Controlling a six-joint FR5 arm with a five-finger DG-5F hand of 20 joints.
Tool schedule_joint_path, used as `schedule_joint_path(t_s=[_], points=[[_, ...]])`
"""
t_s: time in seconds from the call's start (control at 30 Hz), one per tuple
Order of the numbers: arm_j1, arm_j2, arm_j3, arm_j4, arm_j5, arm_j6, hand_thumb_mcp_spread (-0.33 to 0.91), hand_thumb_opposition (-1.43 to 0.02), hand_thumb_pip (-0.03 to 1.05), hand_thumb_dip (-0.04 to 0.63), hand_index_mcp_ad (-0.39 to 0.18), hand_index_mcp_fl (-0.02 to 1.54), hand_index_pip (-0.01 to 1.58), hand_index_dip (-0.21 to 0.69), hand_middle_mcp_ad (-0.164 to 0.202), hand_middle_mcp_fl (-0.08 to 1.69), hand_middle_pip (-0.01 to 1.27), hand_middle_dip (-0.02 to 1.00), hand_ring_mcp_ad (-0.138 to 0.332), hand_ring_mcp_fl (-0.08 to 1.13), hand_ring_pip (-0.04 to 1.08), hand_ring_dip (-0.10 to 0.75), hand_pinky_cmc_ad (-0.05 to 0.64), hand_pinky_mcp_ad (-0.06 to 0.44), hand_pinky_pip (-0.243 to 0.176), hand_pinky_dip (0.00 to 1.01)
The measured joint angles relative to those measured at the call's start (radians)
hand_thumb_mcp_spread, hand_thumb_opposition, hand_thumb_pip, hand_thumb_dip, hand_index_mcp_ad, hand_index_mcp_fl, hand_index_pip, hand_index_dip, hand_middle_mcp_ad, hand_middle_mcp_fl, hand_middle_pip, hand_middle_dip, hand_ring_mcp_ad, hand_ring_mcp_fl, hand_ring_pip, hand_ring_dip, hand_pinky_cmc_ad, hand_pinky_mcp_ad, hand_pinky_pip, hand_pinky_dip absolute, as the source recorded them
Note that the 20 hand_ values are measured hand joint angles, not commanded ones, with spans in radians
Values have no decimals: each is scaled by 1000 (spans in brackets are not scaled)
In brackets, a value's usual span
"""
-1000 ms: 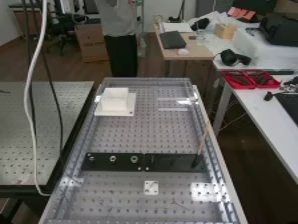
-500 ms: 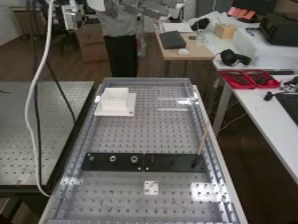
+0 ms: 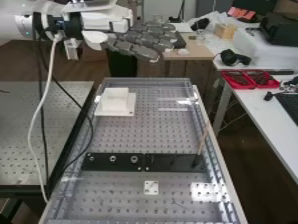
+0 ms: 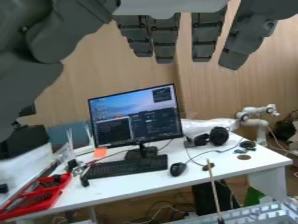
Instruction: Grab the paper clip and place it in the clear container
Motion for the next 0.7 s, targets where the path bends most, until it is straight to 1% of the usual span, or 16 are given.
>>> schedule_joint_path(t_s=[0.17, 0.27, 0.37, 0.4, 0.53, 0.6, 0.67, 0.7], points=[[-13, -14, -48, 57, 20, 22, 230, -661, 154, 24, 70, 26, 87, 40, 103, -7, 154, 12, 216, 31, 105, -65, 346, 253, -73, 138], [-28, -27, -72, 84, 32, 40, 246, -661, 168, 24, 51, 26, 82, 45, 103, -7, 152, 12, 215, 31, 105, -68, 346, 253, -73, 138], [-40, -37, -95, 106, 44, 57, 283, -661, 204, 24, 19, 26, 87, 63, 103, -7, 154, 12, 218, 28, 101, -65, 346, 251, -73, 138], [-46, -42, -106, 118, 48, 63, 278, -667, 213, 21, 7, 26, 84, 61, 103, -7, 152, 12, 218, 28, 101, -65, 346, 248, -75, 138], [-71, -70, -140, 165, 61, 86, 340, -695, 227, 33, -17, 54, 87, 108, 103, -9, 152, 12, 220, 26, 98, -65, 346, 246, -77, 141], [-83, -84, -151, 185, 64, 96, 354, -710, 239, 38, -31, 98, 101, 113, 103, -9, 152, 12, 220, 24, 96, -65, 346, 246, -80, 138], [-95, -99, -159, 201, 66, 106, 387, -717, 246, 56, -38, 141, 103, 164, 106, -9, 152, 14, 223, 21, 96, -65, 346, 246, -80, 138], [-102, -107, -163, 209, 67, 111, 401, -724, 248, 65, -40, 175, 101, 178, 103, -7, 152, 14, 216, 21, 96, -65, 346, 250, -80, 138]])
